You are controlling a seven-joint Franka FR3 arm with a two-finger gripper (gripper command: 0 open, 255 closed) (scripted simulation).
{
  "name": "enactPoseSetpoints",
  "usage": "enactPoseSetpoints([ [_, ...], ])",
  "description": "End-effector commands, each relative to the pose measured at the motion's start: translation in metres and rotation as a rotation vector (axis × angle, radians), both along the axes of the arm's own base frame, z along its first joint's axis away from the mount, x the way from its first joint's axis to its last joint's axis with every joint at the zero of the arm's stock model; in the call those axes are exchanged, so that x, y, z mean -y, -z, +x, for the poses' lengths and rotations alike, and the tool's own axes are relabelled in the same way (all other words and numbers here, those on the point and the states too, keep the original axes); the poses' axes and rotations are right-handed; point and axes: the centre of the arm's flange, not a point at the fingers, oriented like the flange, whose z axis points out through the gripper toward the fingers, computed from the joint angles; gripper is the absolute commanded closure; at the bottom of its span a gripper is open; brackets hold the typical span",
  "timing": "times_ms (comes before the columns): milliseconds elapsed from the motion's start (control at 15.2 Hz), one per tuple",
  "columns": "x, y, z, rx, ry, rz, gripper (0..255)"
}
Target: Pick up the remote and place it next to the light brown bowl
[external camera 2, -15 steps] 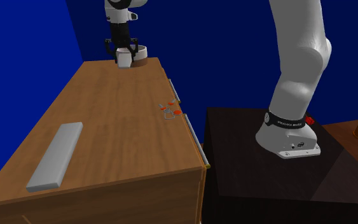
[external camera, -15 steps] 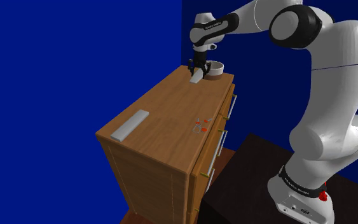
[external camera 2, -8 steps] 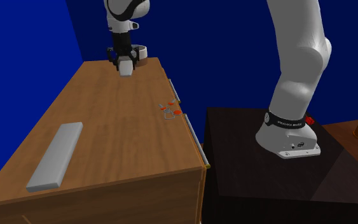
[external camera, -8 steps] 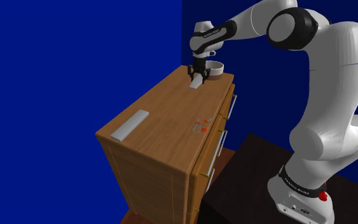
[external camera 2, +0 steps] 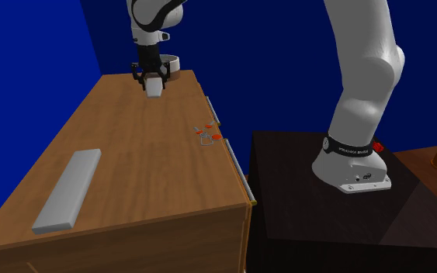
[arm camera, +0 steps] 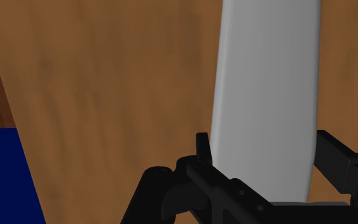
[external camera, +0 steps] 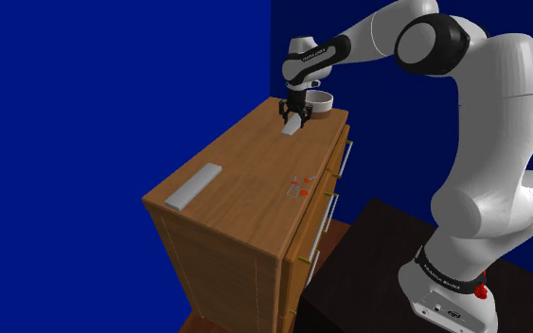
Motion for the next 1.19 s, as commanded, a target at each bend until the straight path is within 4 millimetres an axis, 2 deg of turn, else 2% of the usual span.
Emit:
enactPoseSetpoints([
  [0,0.000,0.000,0.000,0.000,0.000,0.000,255],
  [66,0.000,0.000,0.000,0.000,0.000,0.000,0],
  [396,0.000,0.000,0.000,0.000,0.000,0.000,0],
  [660,0.000,-0.050,0.000,0.000,0.000,0.000,0],
  [1122,0.000,-0.050,0.000,0.000,0.000,0.000,0],
])
